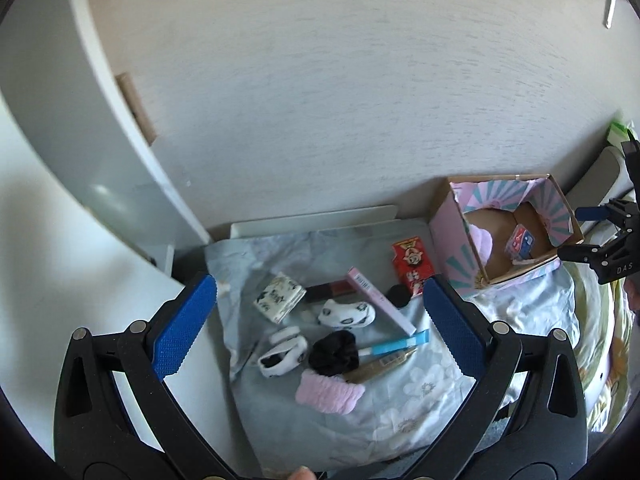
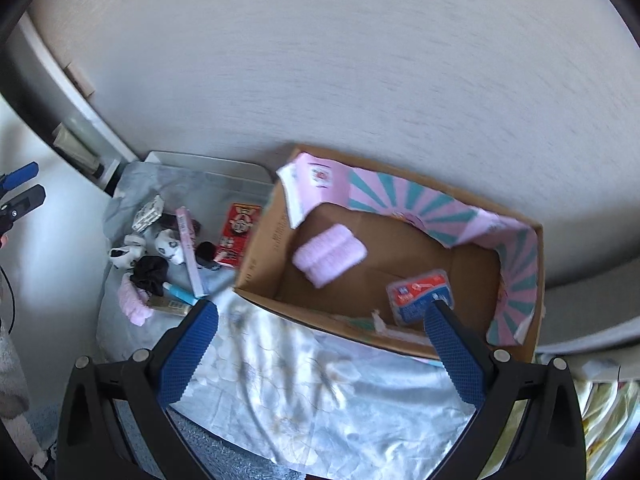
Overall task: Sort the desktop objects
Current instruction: 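Move both tools back from the cardboard box toward the items on the cloth, then grasp the second pink wristband with the left tool while the right tool grasps the pink box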
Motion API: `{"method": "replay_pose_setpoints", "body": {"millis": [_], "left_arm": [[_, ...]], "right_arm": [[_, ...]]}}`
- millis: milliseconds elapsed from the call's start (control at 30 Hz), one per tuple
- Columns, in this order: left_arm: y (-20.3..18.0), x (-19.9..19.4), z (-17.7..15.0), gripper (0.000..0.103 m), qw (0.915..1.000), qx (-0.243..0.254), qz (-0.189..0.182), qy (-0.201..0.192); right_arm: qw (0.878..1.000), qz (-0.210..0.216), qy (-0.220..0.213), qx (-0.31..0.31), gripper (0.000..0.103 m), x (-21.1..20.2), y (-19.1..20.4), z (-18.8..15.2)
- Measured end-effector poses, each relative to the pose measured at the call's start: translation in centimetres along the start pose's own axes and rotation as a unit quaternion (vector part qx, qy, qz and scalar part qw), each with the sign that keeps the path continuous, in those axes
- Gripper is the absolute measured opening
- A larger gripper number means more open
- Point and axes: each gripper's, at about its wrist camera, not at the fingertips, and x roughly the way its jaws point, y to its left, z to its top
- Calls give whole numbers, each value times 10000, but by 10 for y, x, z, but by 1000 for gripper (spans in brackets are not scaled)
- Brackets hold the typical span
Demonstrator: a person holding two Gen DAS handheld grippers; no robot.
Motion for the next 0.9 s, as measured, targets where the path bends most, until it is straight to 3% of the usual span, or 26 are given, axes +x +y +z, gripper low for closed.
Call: {"method": "replay_pose_setpoints", "body": {"millis": [500,600,800,900], "left_arm": [[47,8,-69,103,9978,-512,275,305],[51,16,-87,103,9966,-677,161,434],[26,42,-125,103,9952,-637,-86,736],[9,54,-140,103,9981,-415,156,430]], "right_arm": [[9947,359,68,-963,103,24,73,27],[9910,426,119,-1265,103,35,93,30],[9802,580,184,-1882,103,56,132,36],[9746,620,339,-2123,103,74,151,41]]}}
